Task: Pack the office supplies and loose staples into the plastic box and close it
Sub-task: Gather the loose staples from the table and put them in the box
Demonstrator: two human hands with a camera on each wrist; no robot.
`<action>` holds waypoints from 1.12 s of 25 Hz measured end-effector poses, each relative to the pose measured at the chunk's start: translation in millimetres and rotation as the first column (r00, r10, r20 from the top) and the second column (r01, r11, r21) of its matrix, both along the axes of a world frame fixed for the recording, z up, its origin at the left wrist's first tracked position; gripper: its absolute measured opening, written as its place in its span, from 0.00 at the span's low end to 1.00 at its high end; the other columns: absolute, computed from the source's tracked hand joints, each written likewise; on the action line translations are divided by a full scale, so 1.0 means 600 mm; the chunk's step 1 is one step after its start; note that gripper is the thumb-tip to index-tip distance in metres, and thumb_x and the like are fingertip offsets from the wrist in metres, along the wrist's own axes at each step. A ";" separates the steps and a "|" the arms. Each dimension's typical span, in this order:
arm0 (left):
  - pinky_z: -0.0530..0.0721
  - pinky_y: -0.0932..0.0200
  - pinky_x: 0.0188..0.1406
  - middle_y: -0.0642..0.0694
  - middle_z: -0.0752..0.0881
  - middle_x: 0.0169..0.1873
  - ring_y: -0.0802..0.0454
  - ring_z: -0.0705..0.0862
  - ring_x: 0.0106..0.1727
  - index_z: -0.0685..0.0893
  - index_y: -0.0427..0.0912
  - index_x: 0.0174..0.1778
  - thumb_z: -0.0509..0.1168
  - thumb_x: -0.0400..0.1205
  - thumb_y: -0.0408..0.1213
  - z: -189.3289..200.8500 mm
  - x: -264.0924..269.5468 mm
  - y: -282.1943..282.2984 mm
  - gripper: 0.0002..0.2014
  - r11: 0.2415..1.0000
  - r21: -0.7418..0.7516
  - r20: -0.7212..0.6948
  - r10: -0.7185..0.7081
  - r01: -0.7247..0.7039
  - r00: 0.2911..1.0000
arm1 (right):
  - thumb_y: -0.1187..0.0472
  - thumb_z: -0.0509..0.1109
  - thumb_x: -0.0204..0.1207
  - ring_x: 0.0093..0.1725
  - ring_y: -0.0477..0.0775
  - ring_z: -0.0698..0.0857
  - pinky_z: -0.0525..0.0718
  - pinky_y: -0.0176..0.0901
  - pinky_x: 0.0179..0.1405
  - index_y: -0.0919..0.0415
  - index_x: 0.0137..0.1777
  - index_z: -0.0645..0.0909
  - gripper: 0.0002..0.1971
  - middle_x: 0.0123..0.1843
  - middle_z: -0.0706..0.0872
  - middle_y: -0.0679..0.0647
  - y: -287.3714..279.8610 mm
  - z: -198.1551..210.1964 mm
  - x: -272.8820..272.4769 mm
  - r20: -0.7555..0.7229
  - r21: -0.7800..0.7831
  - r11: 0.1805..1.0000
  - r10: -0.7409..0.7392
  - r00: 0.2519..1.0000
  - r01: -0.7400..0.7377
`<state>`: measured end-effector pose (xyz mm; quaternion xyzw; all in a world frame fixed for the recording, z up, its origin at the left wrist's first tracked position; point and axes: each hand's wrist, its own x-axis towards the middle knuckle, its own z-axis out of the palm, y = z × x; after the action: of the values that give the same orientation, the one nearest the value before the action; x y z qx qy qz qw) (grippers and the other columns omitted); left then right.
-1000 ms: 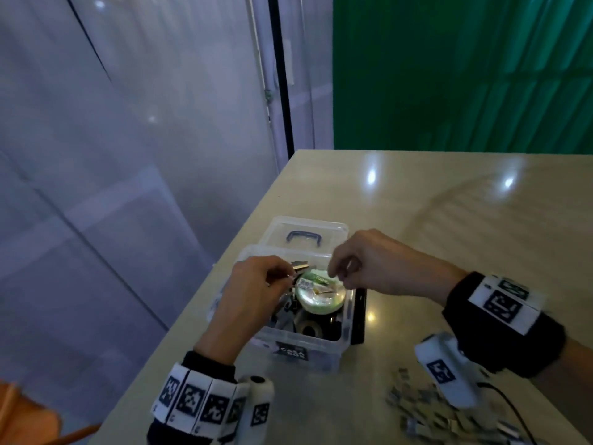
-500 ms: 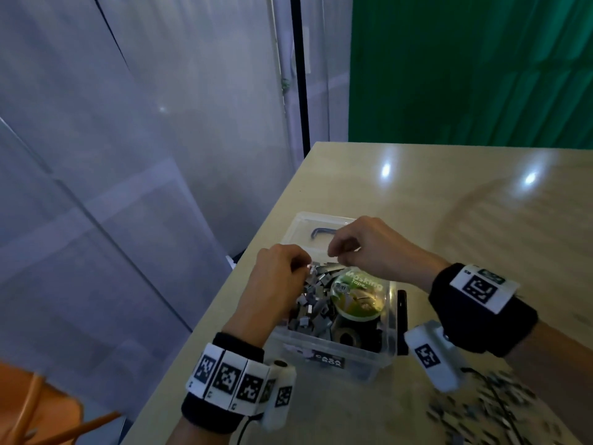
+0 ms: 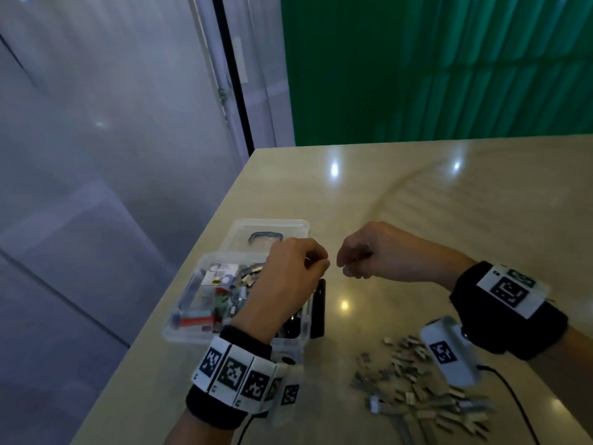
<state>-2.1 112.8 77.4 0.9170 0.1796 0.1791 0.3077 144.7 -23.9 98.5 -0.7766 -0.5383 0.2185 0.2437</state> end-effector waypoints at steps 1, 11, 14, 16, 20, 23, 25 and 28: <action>0.87 0.59 0.51 0.48 0.92 0.44 0.57 0.89 0.44 0.92 0.42 0.52 0.71 0.82 0.37 -0.001 0.010 -0.018 0.07 1.000 0.004 -0.004 -0.023 0.023 1.000 | 0.62 0.76 0.78 0.39 0.48 0.91 0.90 0.42 0.42 0.55 0.53 0.90 0.06 0.40 0.92 0.49 -0.017 -0.001 0.006 -0.010 -0.013 1.000 -0.007 1.000 0.006; 0.85 0.51 0.60 0.45 0.89 0.53 0.50 0.86 0.55 0.89 0.43 0.60 0.72 0.81 0.43 -0.157 0.083 -0.196 0.13 0.979 -0.026 -0.385 -0.196 0.202 0.902 | 0.48 0.77 0.77 0.52 0.47 0.84 0.80 0.40 0.49 0.52 0.69 0.81 0.22 0.58 0.85 0.47 -0.225 -0.162 0.059 0.067 -0.483 0.866 -0.107 0.992 0.126; 0.82 0.49 0.64 0.44 0.83 0.63 0.46 0.81 0.64 0.85 0.44 0.67 0.72 0.80 0.47 -0.204 0.086 -0.202 0.21 0.984 -0.027 -0.466 -0.168 0.176 0.868 | 0.47 0.80 0.74 0.50 0.48 0.81 0.79 0.39 0.45 0.54 0.73 0.78 0.29 0.57 0.81 0.48 -0.246 -0.215 0.060 0.063 -0.429 0.879 -0.203 0.977 0.210; 0.82 0.46 0.63 0.43 0.80 0.66 0.44 0.79 0.66 0.82 0.46 0.71 0.73 0.77 0.52 -0.223 0.092 -0.202 0.27 0.984 0.007 -0.497 -0.151 0.178 0.855 | 0.47 0.81 0.72 0.50 0.48 0.80 0.77 0.39 0.44 0.55 0.71 0.79 0.29 0.54 0.78 0.48 -0.244 -0.233 0.056 0.071 -0.367 0.897 -0.238 0.969 0.247; 0.82 0.46 0.62 0.44 0.76 0.64 0.43 0.75 0.65 0.82 0.50 0.69 0.73 0.77 0.51 -0.239 0.104 -0.205 0.24 0.982 0.067 -0.495 -0.120 0.175 0.860 | 0.49 0.81 0.71 0.48 0.48 0.75 0.67 0.33 0.34 0.53 0.65 0.82 0.24 0.52 0.73 0.48 -0.229 -0.249 0.040 0.102 -0.292 0.927 -0.214 0.972 0.234; 0.85 0.48 0.57 0.45 0.78 0.58 0.45 0.79 0.59 0.88 0.51 0.59 0.75 0.77 0.48 -0.245 0.111 -0.206 0.15 0.988 0.041 -0.442 -0.118 0.152 0.889 | 0.55 0.79 0.75 0.45 0.46 0.76 0.68 0.30 0.33 0.55 0.57 0.86 0.13 0.49 0.75 0.47 -0.222 -0.257 0.032 0.096 -0.218 0.947 -0.220 0.971 0.236; 0.87 0.50 0.53 0.45 0.82 0.54 0.47 0.83 0.55 0.90 0.50 0.54 0.75 0.78 0.45 -0.248 0.116 -0.207 0.10 0.990 0.012 -0.420 -0.120 0.137 0.899 | 0.59 0.78 0.76 0.45 0.48 0.81 0.77 0.34 0.37 0.56 0.51 0.89 0.06 0.48 0.81 0.49 -0.221 -0.259 0.033 0.077 -0.185 0.952 -0.233 0.969 0.244; 0.89 0.50 0.52 0.44 0.85 0.50 0.48 0.86 0.50 0.91 0.46 0.51 0.74 0.79 0.41 -0.246 0.120 -0.212 0.07 0.991 0.000 -0.395 -0.120 0.131 0.911 | 0.69 0.73 0.74 0.42 0.56 0.88 0.89 0.50 0.42 0.61 0.44 0.90 0.05 0.44 0.88 0.56 -0.222 -0.256 0.037 0.019 -0.155 0.947 -0.281 0.960 0.280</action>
<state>70.1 -14.1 -70.4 0.9479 0.1763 -0.0266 0.2640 166.7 -157.4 -55.3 -0.8616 -0.4032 0.2244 0.2117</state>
